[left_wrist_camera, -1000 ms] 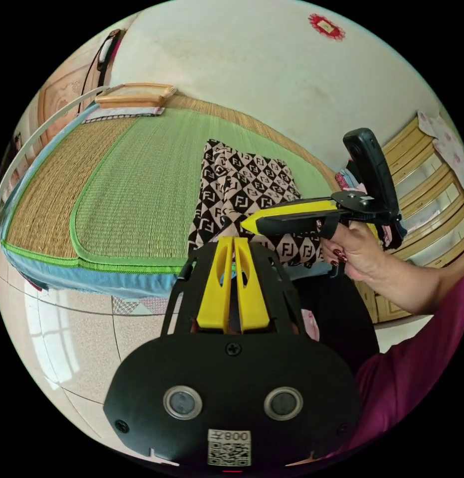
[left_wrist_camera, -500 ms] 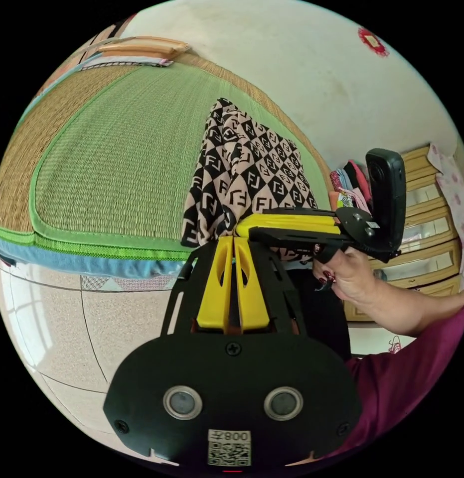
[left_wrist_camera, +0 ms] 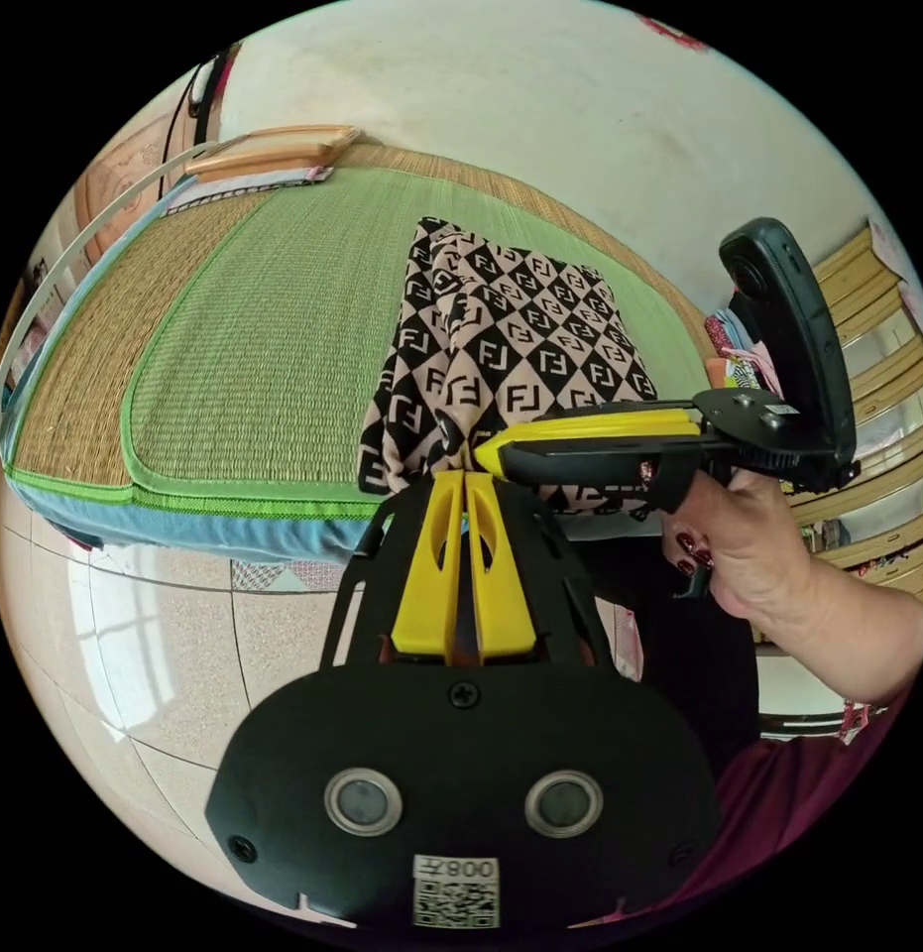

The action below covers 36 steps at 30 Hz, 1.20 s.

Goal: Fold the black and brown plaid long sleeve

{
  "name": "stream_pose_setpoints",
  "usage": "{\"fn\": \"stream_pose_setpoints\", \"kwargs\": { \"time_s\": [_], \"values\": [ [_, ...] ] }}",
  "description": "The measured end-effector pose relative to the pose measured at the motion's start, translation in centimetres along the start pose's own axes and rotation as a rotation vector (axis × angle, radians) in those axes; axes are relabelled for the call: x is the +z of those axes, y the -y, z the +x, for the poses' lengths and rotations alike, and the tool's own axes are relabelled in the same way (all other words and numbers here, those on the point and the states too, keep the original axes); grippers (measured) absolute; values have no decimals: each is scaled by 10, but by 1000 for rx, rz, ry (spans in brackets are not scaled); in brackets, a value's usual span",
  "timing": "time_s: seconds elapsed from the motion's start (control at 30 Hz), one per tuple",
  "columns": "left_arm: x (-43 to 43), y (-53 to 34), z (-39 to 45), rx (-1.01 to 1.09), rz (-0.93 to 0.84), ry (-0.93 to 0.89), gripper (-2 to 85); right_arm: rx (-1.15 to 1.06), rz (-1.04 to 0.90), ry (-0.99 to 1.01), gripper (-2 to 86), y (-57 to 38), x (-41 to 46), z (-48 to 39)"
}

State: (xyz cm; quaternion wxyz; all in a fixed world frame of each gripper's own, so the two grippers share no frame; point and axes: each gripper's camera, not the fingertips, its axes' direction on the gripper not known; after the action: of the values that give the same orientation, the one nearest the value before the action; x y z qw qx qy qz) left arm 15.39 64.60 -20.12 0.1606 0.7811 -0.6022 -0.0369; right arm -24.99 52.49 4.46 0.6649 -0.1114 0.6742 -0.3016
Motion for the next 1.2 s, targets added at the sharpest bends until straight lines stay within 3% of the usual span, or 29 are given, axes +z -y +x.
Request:
{"fn": "stream_pose_setpoints", "kwargs": {
  "time_s": [0.27,0.67,1.2],
  "values": [
    [-37,-15,19,79,76,-85,1,12,117,123,2,-94,-30,29],
    [10,-2,72,261,-109,-229,2,330,301,323,62,-274,-34,160],
    [92,44,42,38,-259,-494,68,494,391,546,127,-362,29,266]
  ]
}}
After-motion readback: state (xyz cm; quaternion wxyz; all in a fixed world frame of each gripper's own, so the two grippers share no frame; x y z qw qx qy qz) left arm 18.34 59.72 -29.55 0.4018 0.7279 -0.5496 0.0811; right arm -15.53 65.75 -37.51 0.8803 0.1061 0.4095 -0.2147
